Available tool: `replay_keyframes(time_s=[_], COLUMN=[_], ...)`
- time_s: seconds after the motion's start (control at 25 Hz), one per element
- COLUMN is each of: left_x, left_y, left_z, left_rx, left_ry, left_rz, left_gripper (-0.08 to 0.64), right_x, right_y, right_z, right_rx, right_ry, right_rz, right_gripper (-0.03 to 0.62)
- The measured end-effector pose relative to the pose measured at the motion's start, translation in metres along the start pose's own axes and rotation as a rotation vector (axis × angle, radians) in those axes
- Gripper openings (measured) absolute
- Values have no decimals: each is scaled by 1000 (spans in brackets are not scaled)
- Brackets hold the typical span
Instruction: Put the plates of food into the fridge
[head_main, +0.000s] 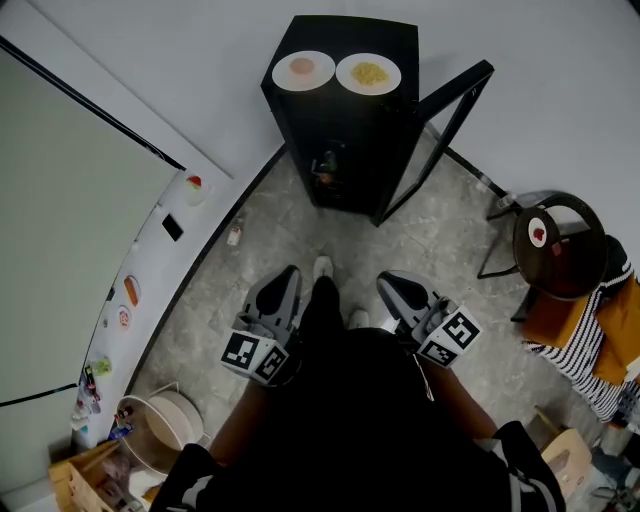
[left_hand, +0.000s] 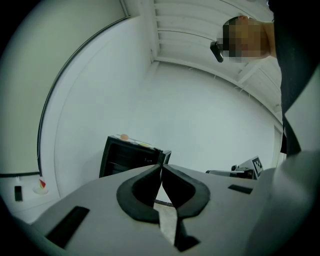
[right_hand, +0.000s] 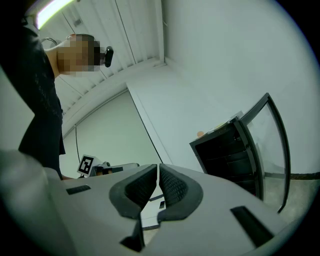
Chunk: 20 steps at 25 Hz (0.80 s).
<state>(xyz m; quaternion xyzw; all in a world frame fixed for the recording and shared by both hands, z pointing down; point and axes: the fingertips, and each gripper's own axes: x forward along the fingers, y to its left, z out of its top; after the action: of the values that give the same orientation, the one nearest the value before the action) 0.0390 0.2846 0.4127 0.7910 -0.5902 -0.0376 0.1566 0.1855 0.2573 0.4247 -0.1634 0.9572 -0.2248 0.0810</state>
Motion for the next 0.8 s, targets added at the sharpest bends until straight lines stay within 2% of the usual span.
replay_keyframes(time_s=[0.36,0.6,0.8], left_x=[36,72,105], left_y=[17,48,84], left_z=[2,12,24], left_rx=[-11,-5,-4], left_ry=[7,17,36], left_rz=[-35,-55,-77], left_gripper=[32,32,32], right_x=[25,56,94], right_y=[-24,-65,-98], right_z=[6,9,20], right_rx=[-21,19,75], right_ry=[36,55,32], right_rz=[-28,-100,-150], right_gripper=[35,35,35])
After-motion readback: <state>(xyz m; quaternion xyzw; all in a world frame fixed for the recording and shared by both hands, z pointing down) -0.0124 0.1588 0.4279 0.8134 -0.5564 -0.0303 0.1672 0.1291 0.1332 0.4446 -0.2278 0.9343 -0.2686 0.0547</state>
